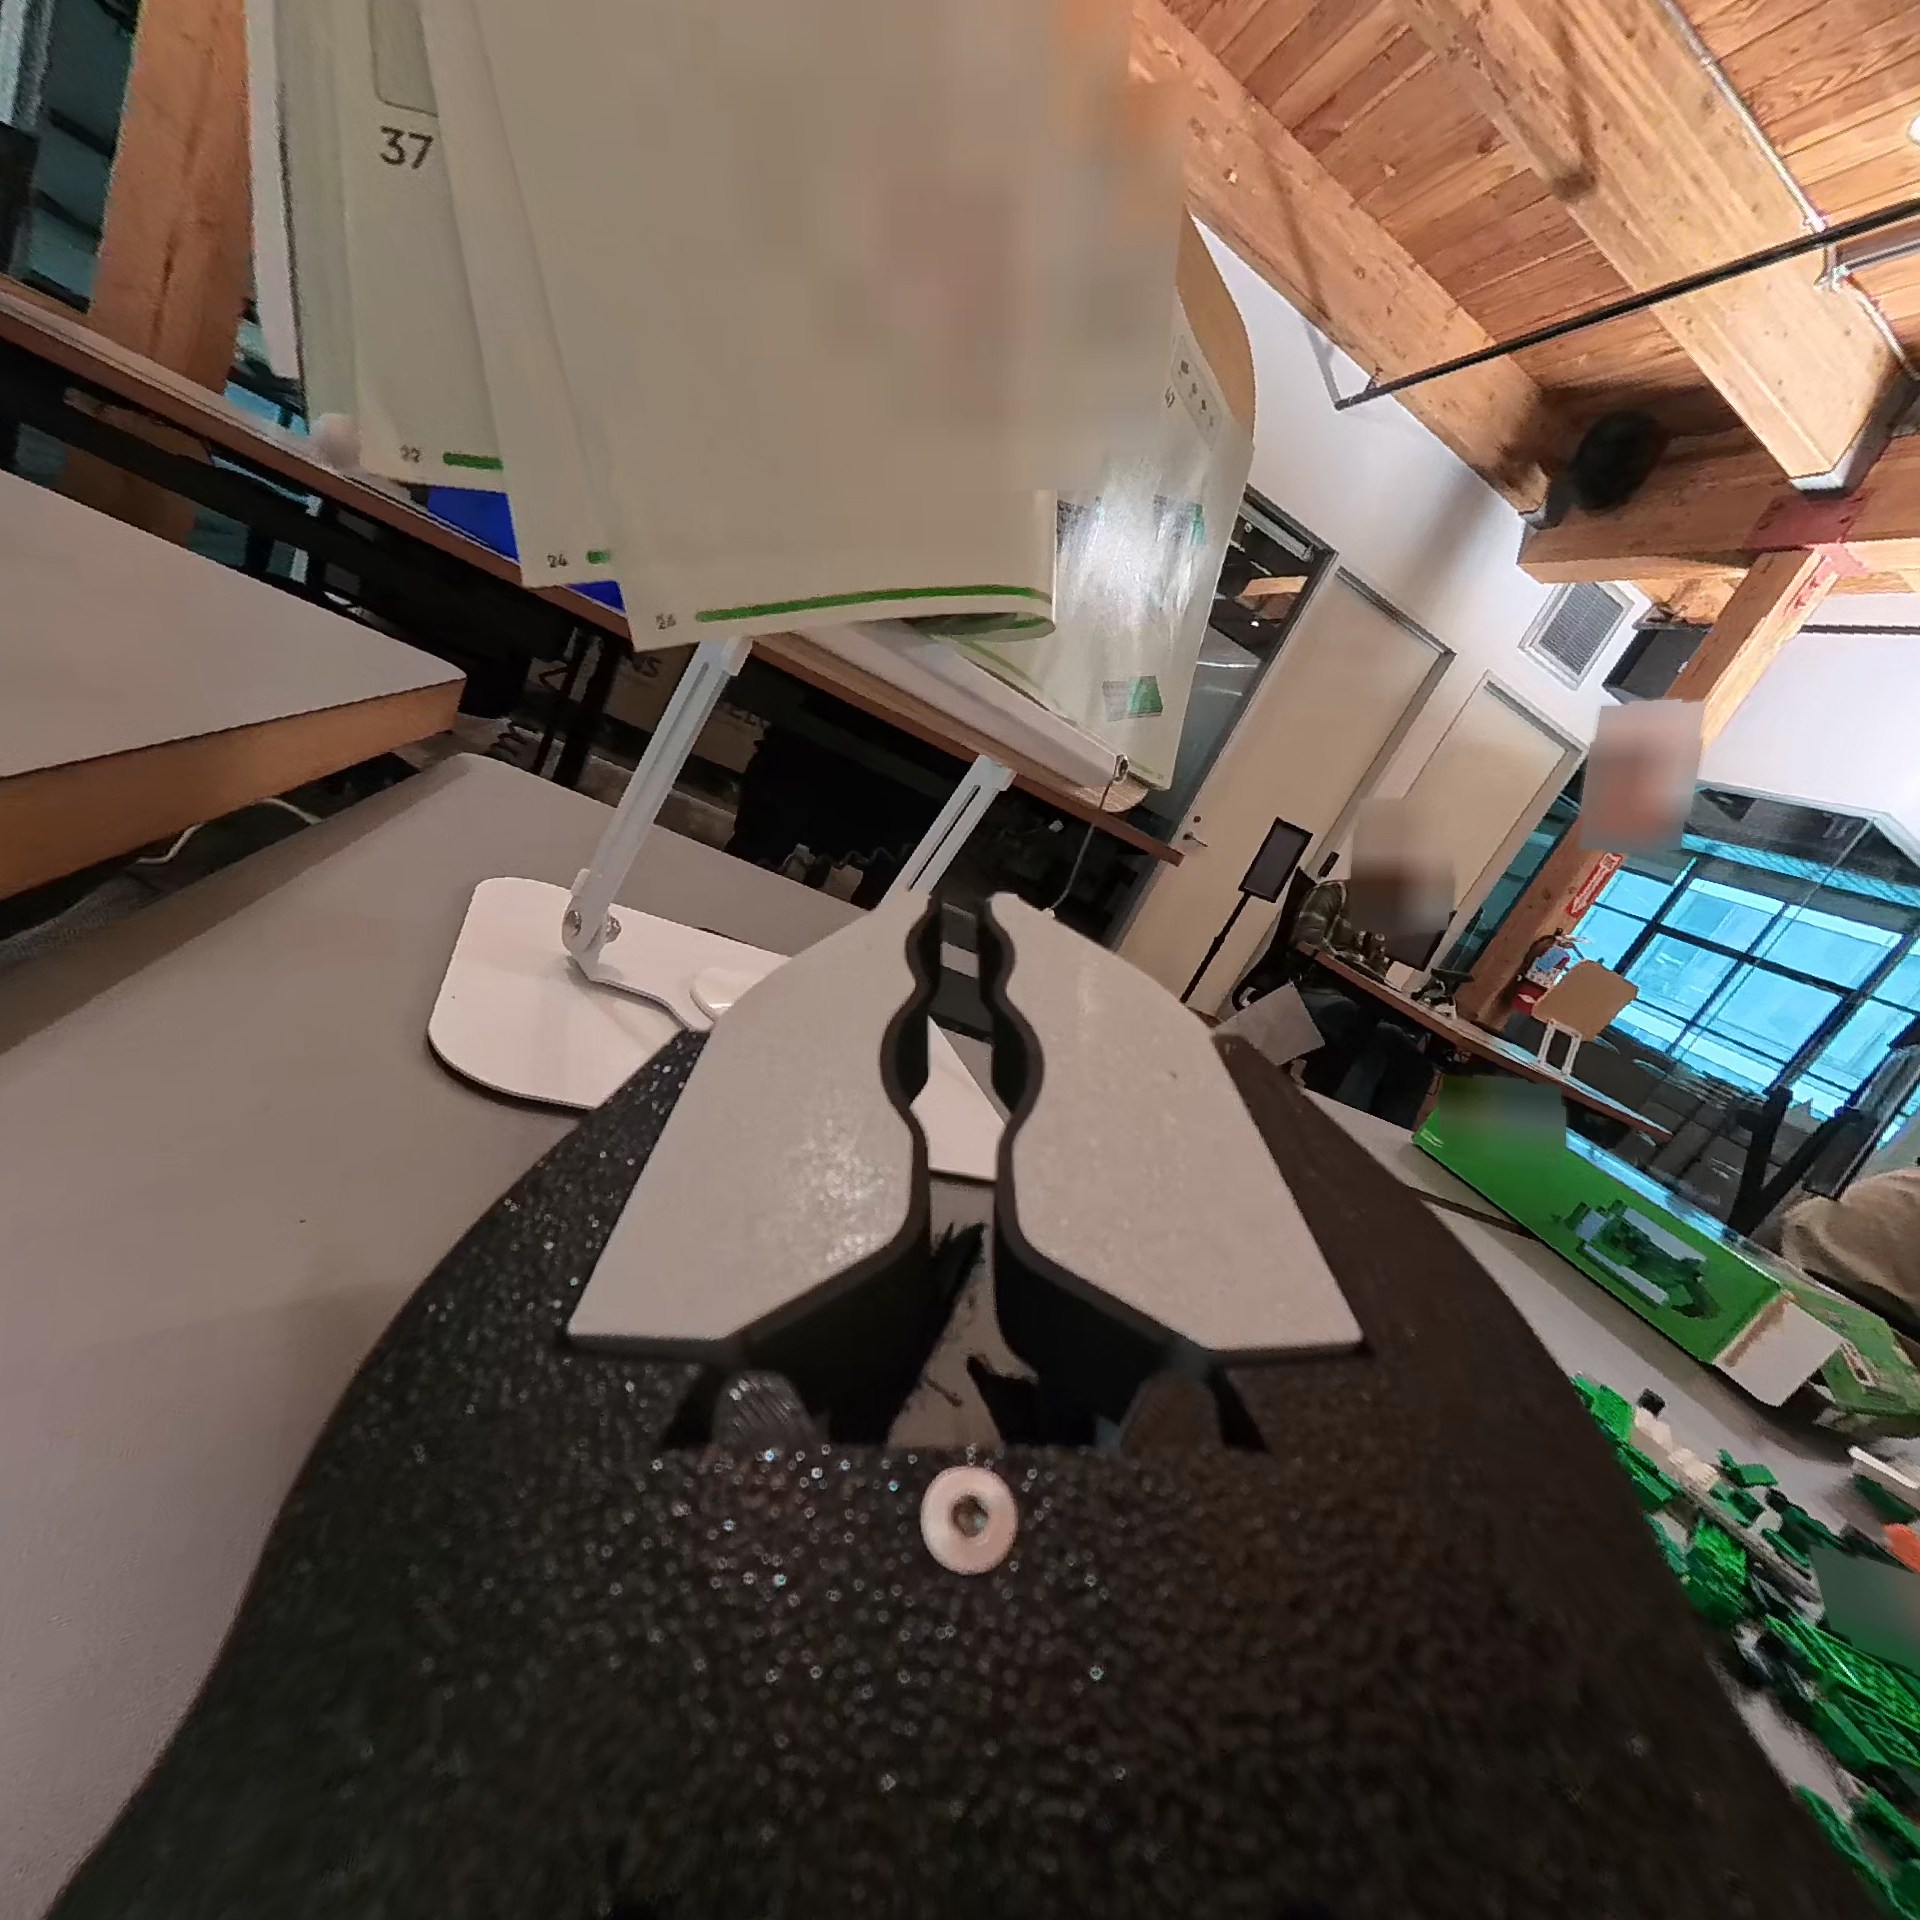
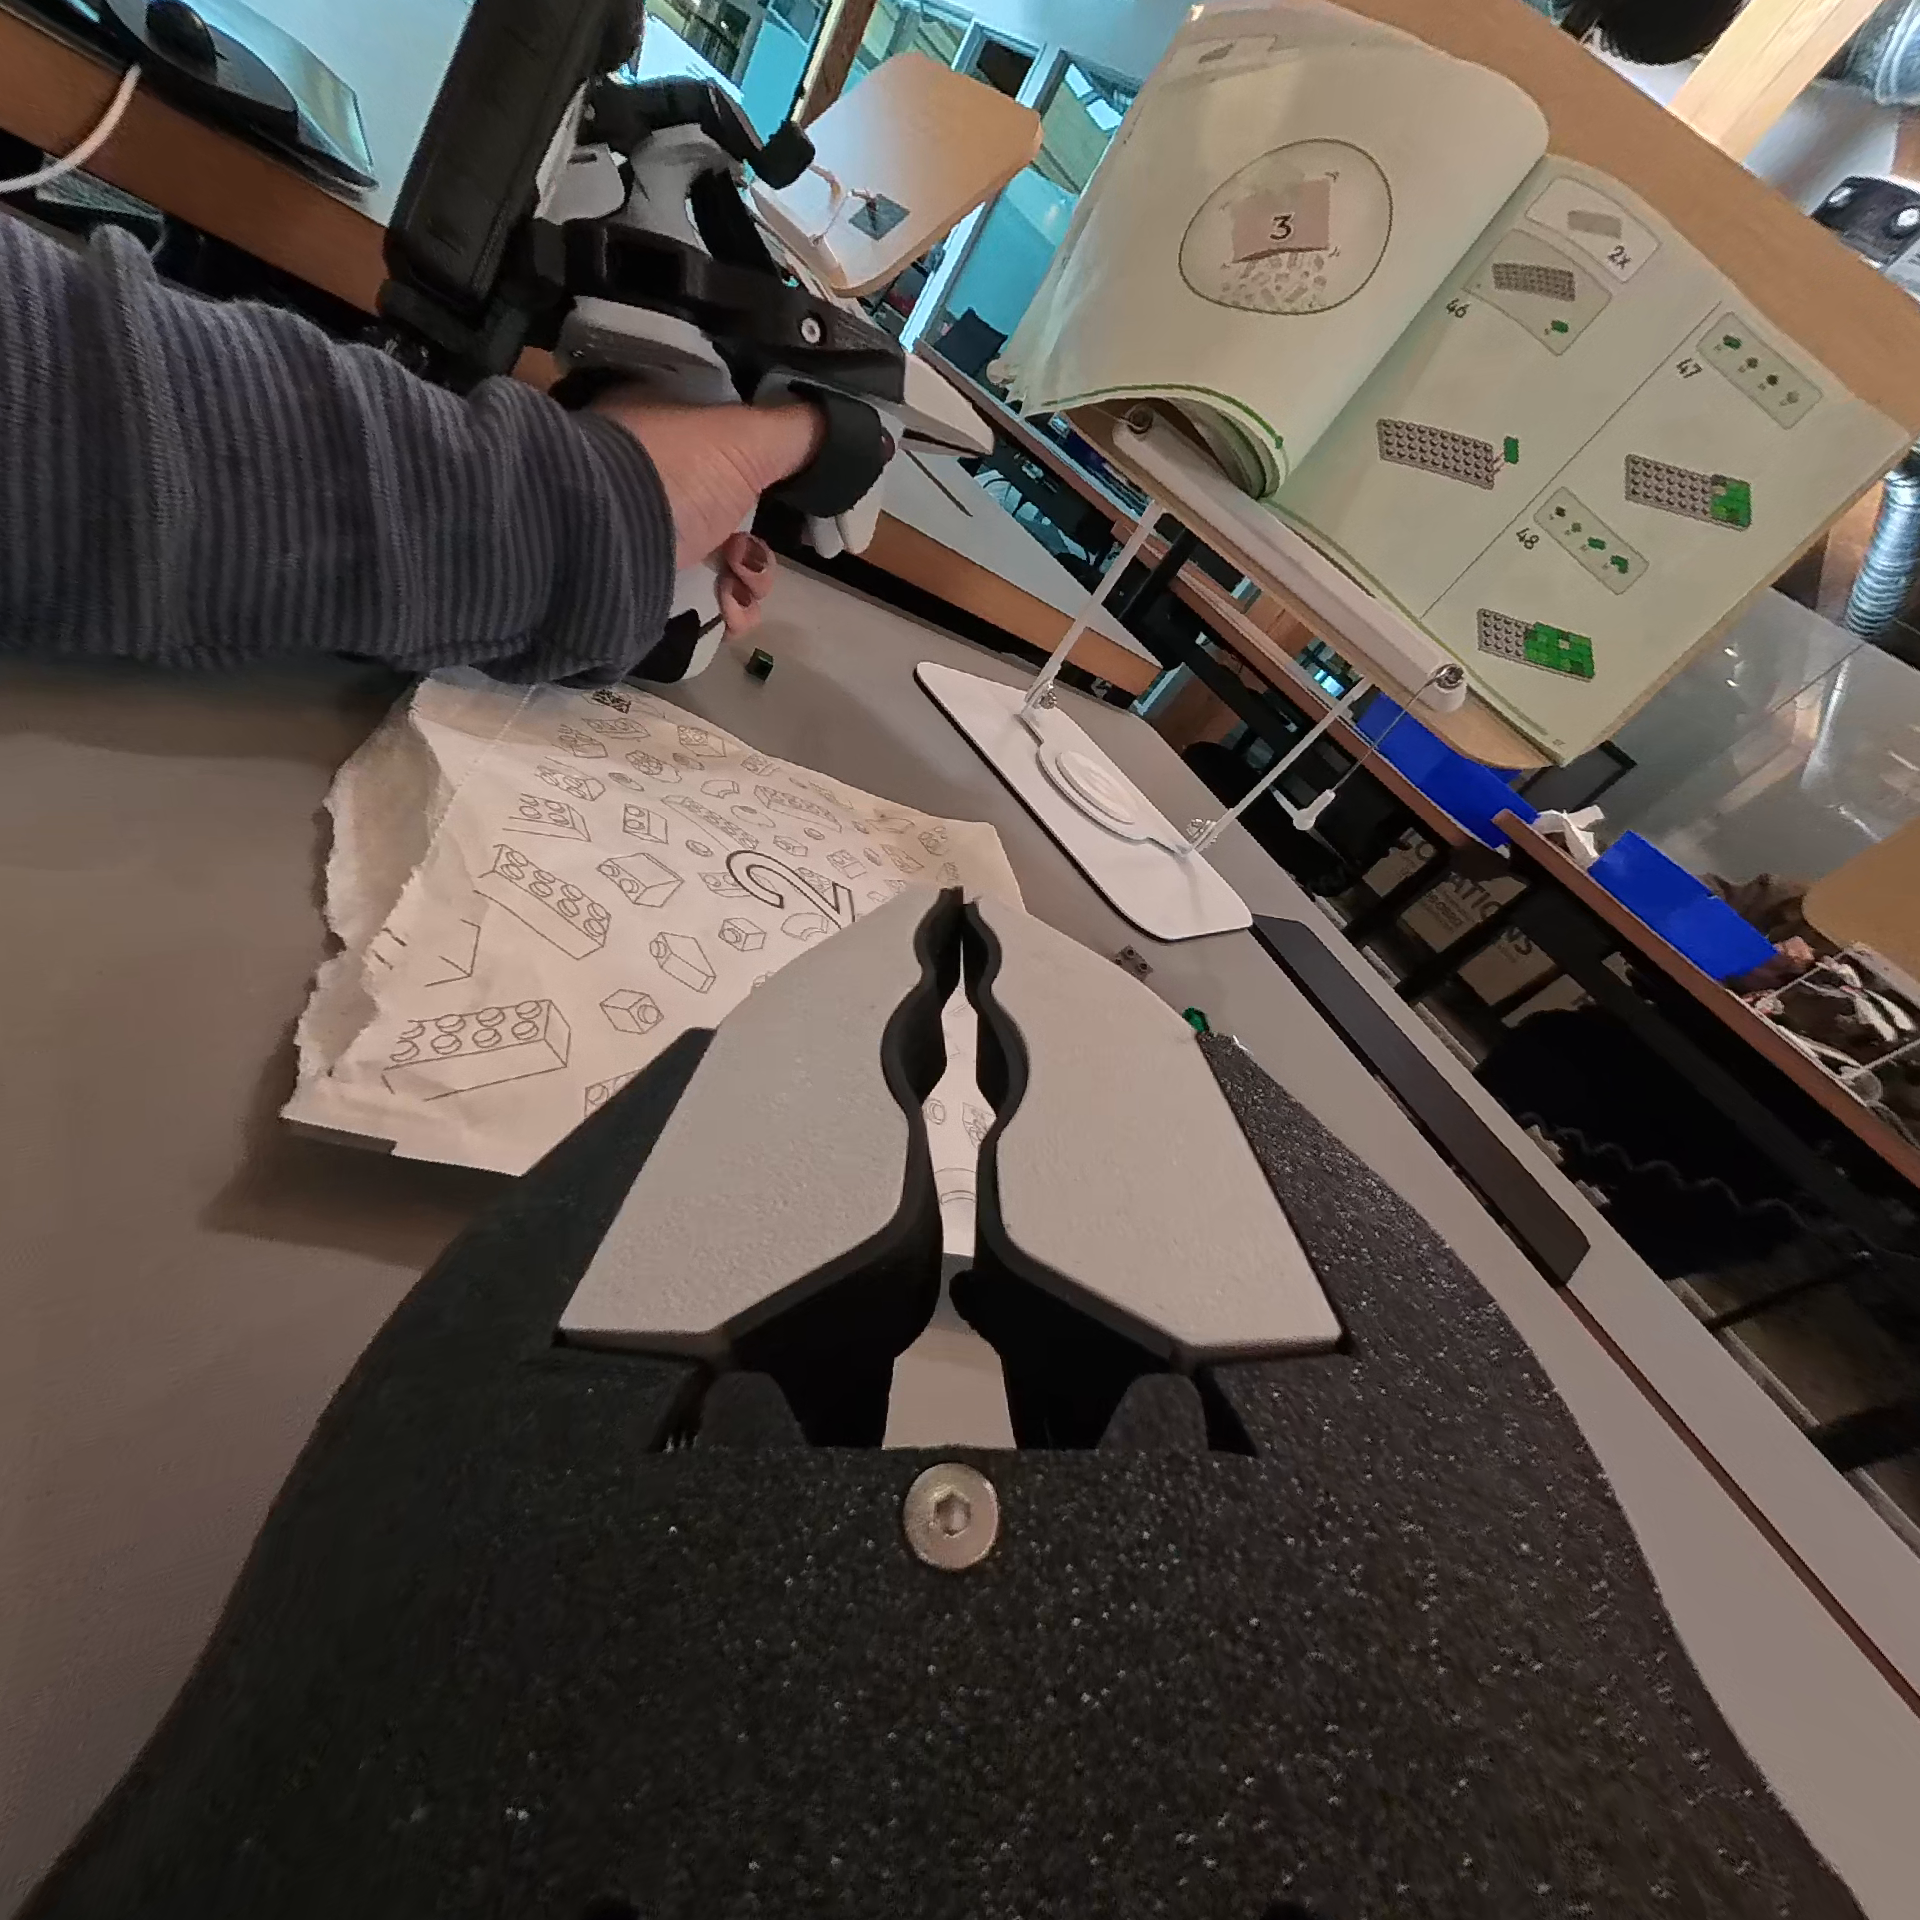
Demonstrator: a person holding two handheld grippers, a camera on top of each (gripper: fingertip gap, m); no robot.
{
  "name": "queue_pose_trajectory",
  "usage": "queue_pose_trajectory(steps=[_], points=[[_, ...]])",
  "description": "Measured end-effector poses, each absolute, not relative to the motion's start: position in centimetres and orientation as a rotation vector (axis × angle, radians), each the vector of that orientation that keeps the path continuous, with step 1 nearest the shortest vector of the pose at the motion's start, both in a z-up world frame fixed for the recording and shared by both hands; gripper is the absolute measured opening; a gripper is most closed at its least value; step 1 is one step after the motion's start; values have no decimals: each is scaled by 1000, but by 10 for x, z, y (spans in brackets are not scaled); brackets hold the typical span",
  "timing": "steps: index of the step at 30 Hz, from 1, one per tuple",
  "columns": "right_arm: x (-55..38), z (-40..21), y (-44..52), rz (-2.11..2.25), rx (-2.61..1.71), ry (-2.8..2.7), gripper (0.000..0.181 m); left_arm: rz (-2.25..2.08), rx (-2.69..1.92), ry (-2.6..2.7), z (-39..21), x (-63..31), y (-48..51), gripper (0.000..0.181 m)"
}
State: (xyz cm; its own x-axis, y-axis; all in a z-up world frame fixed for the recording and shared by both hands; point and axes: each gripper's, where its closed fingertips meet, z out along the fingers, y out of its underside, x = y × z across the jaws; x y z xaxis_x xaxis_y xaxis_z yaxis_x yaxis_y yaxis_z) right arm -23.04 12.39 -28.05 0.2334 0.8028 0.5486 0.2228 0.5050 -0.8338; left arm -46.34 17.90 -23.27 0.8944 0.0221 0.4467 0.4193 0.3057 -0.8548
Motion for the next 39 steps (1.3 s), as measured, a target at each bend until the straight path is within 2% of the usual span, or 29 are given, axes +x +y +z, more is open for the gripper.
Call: queue_pose_trajectory(steps=[26, 39], points=[[-228, -280, 128, 549, -1046, -1282, 0, -238, -1353, -286, -236, -450, 190, 16], [-230, -283, 129, 515, -1039, -1303, 0, -554, -1128, -463, -184, -444, 214, 32]])
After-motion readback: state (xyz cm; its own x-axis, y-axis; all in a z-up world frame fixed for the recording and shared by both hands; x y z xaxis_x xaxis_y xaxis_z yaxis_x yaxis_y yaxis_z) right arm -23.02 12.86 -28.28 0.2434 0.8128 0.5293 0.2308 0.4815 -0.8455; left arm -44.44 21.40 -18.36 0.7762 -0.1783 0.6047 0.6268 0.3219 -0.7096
